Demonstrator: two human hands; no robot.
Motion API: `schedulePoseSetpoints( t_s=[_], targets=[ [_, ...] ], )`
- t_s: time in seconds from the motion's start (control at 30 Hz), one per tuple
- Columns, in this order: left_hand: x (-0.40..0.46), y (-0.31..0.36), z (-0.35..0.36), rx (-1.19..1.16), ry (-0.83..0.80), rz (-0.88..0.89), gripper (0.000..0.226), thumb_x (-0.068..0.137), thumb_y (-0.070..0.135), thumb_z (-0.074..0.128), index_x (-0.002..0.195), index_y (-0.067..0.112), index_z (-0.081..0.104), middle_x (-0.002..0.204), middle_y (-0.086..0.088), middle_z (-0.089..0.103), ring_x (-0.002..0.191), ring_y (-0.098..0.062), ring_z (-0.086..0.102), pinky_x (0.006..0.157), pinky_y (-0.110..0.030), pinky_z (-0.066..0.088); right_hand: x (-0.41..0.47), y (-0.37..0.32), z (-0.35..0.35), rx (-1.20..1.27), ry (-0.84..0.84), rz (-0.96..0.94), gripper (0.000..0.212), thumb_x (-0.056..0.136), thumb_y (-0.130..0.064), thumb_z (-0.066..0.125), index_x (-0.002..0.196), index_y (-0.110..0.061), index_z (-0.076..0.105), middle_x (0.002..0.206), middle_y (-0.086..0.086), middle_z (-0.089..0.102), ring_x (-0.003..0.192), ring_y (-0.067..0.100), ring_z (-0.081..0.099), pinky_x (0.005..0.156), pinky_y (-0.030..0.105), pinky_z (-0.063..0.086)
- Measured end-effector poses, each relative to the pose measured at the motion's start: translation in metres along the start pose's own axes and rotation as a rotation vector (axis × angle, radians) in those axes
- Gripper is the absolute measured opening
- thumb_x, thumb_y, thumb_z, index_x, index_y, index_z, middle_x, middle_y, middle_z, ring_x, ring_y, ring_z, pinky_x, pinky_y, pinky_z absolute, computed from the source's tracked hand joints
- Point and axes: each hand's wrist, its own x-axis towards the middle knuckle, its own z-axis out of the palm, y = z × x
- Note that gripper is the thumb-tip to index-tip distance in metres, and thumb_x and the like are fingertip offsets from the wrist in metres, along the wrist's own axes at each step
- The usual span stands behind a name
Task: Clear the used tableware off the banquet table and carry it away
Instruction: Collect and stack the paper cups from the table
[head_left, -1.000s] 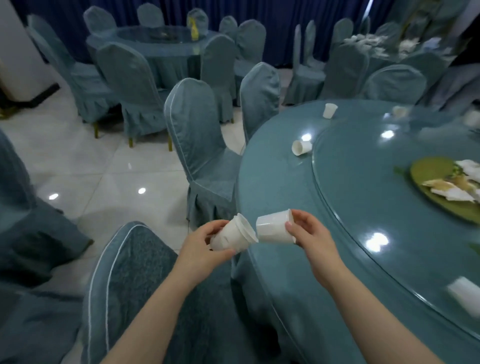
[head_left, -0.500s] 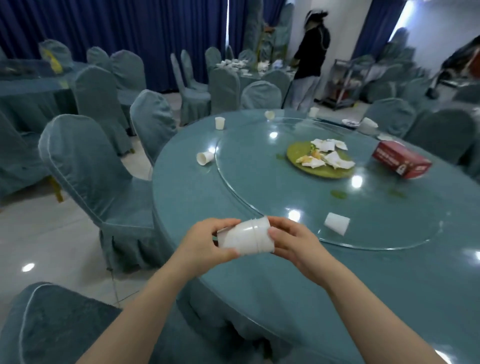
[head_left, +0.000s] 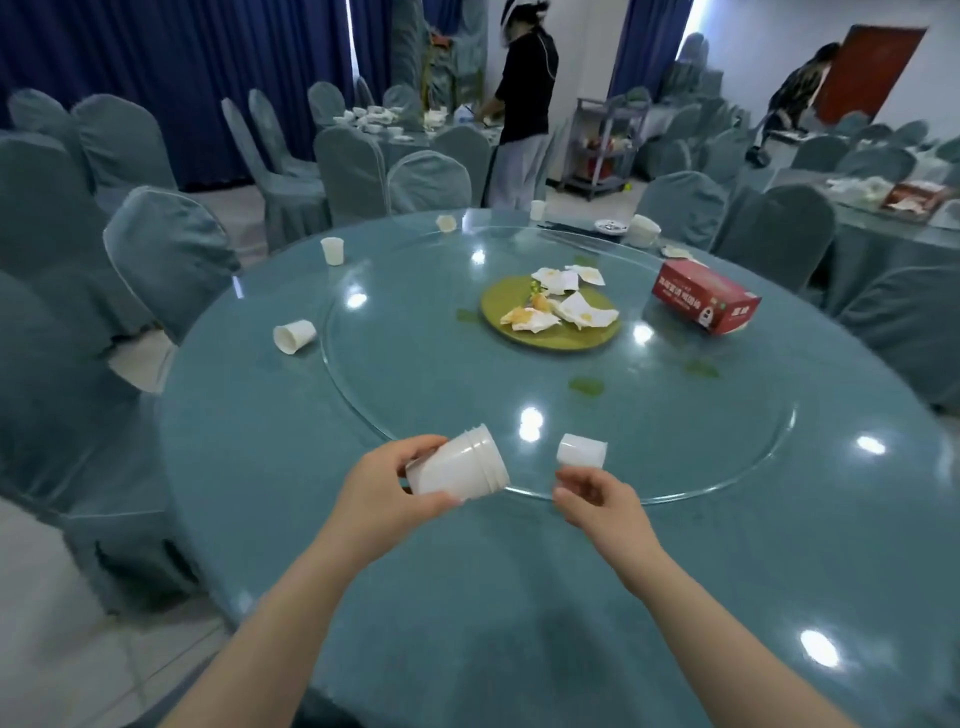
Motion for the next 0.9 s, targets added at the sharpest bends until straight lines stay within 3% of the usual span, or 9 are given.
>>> schedulePoseSetpoints(
  t_s=[0.1,0.17,0.23,0.33,0.43,0.57,0.67,0.77,0.9],
  targets=[
    [0.034,0.000,0.023,-0.023,0.048,-0.050,0.047,0.068,0.014,0.081,0.103,0.041,0.065,0.103,0.015,0.066,0.092,-0.006,0.063,0.077,-0.021,0.051,0.048,0.031,-0.033,-0.172,0.168,-0.027,0.019,0.082,-0.010,0.065,0.077,-0.028,0.066,0.075,-0.007,0.068,0.073,0.014,0.062,0.065,0.019,0.047],
    [0.052,-0.002,0.034,-0.023,0.086,-0.081,0.047,0.069,0.013,0.081,0.106,0.036,0.066,0.102,0.014,0.065,0.092,-0.008,0.063,0.079,-0.022,0.051,0.081,0.047,-0.044,-0.278,0.195,-0.063,0.022,0.083,-0.009,0.064,0.076,-0.030,0.064,0.078,-0.011,0.066,0.079,0.016,0.063,0.065,0.017,0.043],
    [0.067,-0.004,0.041,-0.018,0.120,-0.108,0.047,0.069,0.011,0.081,0.107,0.034,0.066,0.102,0.014,0.066,0.093,-0.010,0.063,0.081,-0.025,0.052,0.114,0.063,-0.049,-0.449,0.174,-0.129,0.019,0.082,-0.009,0.065,0.092,-0.025,0.065,0.102,-0.007,0.063,0.103,0.019,0.059,0.082,0.021,0.043],
    [0.078,-0.009,0.044,-0.018,0.165,-0.166,0.047,0.069,0.012,0.081,0.108,0.034,0.067,0.102,0.014,0.066,0.092,-0.008,0.063,0.077,-0.021,0.051,0.156,0.081,-0.049,-0.703,0.033,-0.111,0.049,0.080,-0.013,0.068,0.127,-0.022,0.053,0.143,0.003,0.037,0.132,0.024,0.035,0.103,0.032,0.035],
    [0.082,-0.014,0.042,-0.022,0.207,-0.210,0.047,0.069,0.009,0.081,0.104,0.037,0.066,0.099,0.015,0.067,0.089,-0.004,0.063,0.068,-0.011,0.049,0.176,0.088,-0.037,-0.717,-0.064,-0.036,0.062,0.077,-0.012,0.066,0.133,-0.025,0.044,0.135,0.000,0.042,0.114,0.021,0.050,0.083,0.029,0.042],
    [0.077,-0.023,0.030,-0.009,0.272,-0.270,0.049,0.069,0.006,0.080,0.109,0.031,0.066,0.101,0.013,0.067,0.091,-0.003,0.062,0.064,-0.006,0.046,0.180,0.075,0.000,-0.461,-0.139,-0.023,0.056,0.068,-0.030,0.076,0.110,-0.030,0.039,0.103,-0.009,0.057,0.086,0.014,0.058,0.061,0.022,0.041],
    [0.066,-0.029,0.012,0.014,0.330,-0.288,0.050,0.070,0.007,0.080,0.110,0.032,0.065,0.103,0.016,0.065,0.094,-0.001,0.060,0.064,-0.005,0.045,0.177,0.040,0.031,-0.127,-0.186,0.015,0.043,0.070,-0.027,0.077,0.103,-0.027,0.048,0.103,-0.007,0.059,0.083,0.010,0.062,0.064,0.026,0.051],
    [0.052,-0.032,-0.006,0.040,0.380,-0.295,0.052,0.070,0.006,0.079,0.112,0.032,0.064,0.106,0.017,0.065,0.094,0.002,0.060,0.066,-0.006,0.044,0.161,-0.006,0.058,0.272,-0.363,0.019,0.036,0.072,-0.017,0.077,0.105,-0.020,0.061,0.108,-0.004,0.063,0.077,0.008,0.067,0.065,0.030,0.058],
    [0.026,-0.030,-0.032,0.069,0.421,-0.280,0.055,0.068,0.004,0.080,0.111,0.035,0.065,0.109,0.014,0.066,0.097,-0.002,0.061,0.074,-0.010,0.046,0.126,-0.054,0.084,0.270,-0.655,-0.099,0.038,0.073,-0.017,0.075,0.107,-0.031,0.068,0.098,-0.012,0.070,0.078,0.008,0.068,0.064,0.022,0.053]
  ],
)
